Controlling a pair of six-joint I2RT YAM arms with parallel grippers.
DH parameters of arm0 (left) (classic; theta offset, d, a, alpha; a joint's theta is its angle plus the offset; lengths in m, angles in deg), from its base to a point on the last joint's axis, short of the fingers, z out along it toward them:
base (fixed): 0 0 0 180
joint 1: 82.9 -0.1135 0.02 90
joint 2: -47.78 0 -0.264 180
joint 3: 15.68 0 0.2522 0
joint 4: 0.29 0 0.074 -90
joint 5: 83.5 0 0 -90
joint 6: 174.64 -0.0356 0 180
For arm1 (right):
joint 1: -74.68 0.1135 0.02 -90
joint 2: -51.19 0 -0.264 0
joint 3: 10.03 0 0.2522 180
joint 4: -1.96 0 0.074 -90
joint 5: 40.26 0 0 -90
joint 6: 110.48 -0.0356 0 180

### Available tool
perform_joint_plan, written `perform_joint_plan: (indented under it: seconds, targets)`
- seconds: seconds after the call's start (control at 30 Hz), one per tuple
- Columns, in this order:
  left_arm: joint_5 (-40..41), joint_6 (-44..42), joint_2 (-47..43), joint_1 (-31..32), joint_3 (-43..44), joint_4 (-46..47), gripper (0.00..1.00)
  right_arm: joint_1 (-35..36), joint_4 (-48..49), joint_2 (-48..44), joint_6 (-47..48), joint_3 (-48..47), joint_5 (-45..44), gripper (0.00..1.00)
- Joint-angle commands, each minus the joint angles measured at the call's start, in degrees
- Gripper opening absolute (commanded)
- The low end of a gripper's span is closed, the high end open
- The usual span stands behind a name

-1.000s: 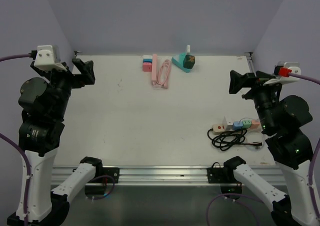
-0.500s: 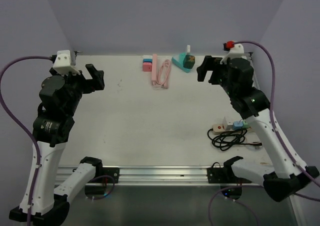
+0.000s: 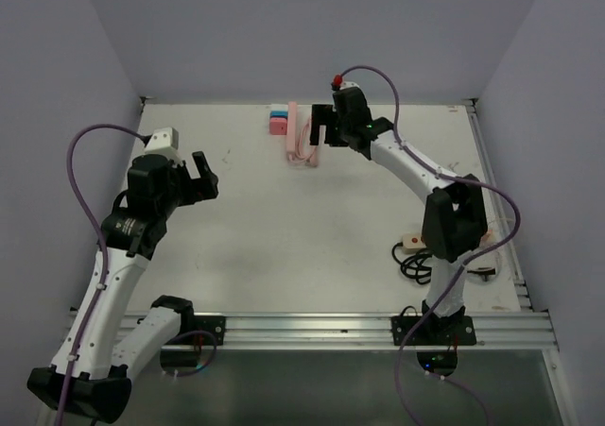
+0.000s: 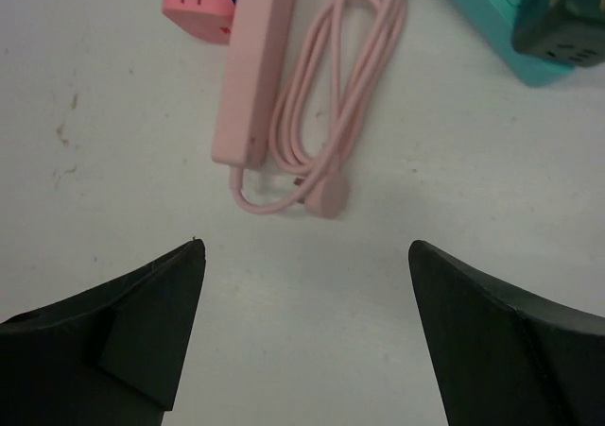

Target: Pull the plug off the socket

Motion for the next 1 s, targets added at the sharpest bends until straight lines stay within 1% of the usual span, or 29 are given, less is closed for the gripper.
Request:
perform_joint_plan:
  seconds: [0.0, 0.03, 0.07, 0.13, 0.17, 0.3, 0.37, 0.4, 0.47, 0.5, 0.53, 0.57, 0.63, 0.67, 0.73, 0.77, 0.8, 0.83, 0.87, 0.9, 0.97]
  targets:
    - [-1.5, 3.1, -0.1, 0.2, -2.6, -0.4, 1.0, 2.3, 5.2, 6.4, -1.4, -9.3, -1.2, 0.92]
    - [-1.7, 3.2, 0.0, 0.2, -3.0, -0.3, 1.0, 3.0, 5.3, 8.4, -1.5, -12.8, -1.9, 0.91]
    - [-1.9, 3.4, 0.0, 0.2, -3.3, -0.4, 0.99, 3.2, 5.2, 12.6, -1.8, -14.6, -2.3, 0.91]
    - [-2.0, 3.9, 0.0, 0.2, -3.7, -0.8, 0.99, 4.1, 5.0, 16.5, -2.7, -19.8, -3.3, 0.88]
    - [-1.9, 3.9, 0.0, 0.2, -3.9, -0.9, 1.0, 4.4, 4.8, 20.2, -2.9, -21.4, -4.1, 0.86]
    - [-1.7, 4.3, -1.0, 0.2, -4.4, -1.8, 1.0, 5.1, 3.6, 28.6, -4.8, -31.0, -5.2, 0.82]
    - [-1.6, 4.5, -1.1, 0.2, -4.7, -2.3, 1.0, 5.5, 2.7, 31.2, -5.3, -33.7, -5.2, 0.8]
    - [-1.5, 4.7, -1.2, 0.2, -4.9, -2.5, 0.99, 5.5, 2.6, 33.7, -5.7, -34.7, -5.4, 0.77]
    - [-1.3, 5.0, -1.5, 0.2, -5.1, -3.4, 1.0, 5.8, 2.7, 35.6, -6.3, -36.7, -5.9, 0.74]
    - [-1.3, 5.0, -1.9, 0.3, -5.2, -3.8, 1.0, 5.8, 2.8, 36.9, -6.6, -37.2, -6.5, 0.7]
    - [-1.1, 5.1, -2.1, 0.2, -5.3, -4.1, 1.0, 5.8, 3.0, 37.4, -6.5, -37.3, -6.9, 0.69]
    - [-0.9, 5.2, -2.5, 0.2, -5.5, -4.3, 1.0, 5.8, 3.2, 37.7, -6.5, -37.3, -7.1, 0.63]
    - [-0.6, 5.3, -3.4, 0.3, -5.8, -4.6, 1.0, 5.7, 3.3, 37.9, -6.2, -36.6, -7.5, 0.55]
    - [-0.5, 5.4, -3.6, 0.2, -5.9, -4.7, 1.0, 5.8, 3.4, 37.6, -5.9, -36.0, -7.2, 0.44]
    - [-0.7, 5.5, -4.3, 0.2, -6.1, -4.7, 1.0, 5.7, 4.6, 34.9, -4.9, -32.0, -5.6, 0.29]
    - [-0.9, 5.5, -4.3, 0.2, -6.3, -4.6, 1.0, 5.8, 5.4, 33.1, -4.0, -29.9, -5.0, 0.18]
    - [-1.1, 5.6, -4.5, 0.2, -6.4, -4.4, 1.0, 5.8, 6.5, 31.4, -3.5, -24.6, -4.3, 0.13]
    - [-1.3, 5.8, -4.6, 0.2, -6.5, -4.3, 1.0, 5.8, 7.5, 27.6, -3.1, -21.7, -2.9, 0.09]
    - [-2.0, 6.1, -4.6, 0.2, -6.6, -4.1, 1.0, 5.9, 9.0, 25.7, -2.8, -18.9, -2.1, 0.03]
    - [-2.4, 6.1, -4.8, 0.2, -6.8, -3.6, 1.0, 5.9, 9.8, 23.6, -2.1, -13.2, -1.3, 0.0]
    - [-3.3, 6.9, -4.9, 0.2, -7.6, -2.8, 0.99, 6.5, 11.8, 17.4, -1.6, -7.2, 0.1, 0.0]
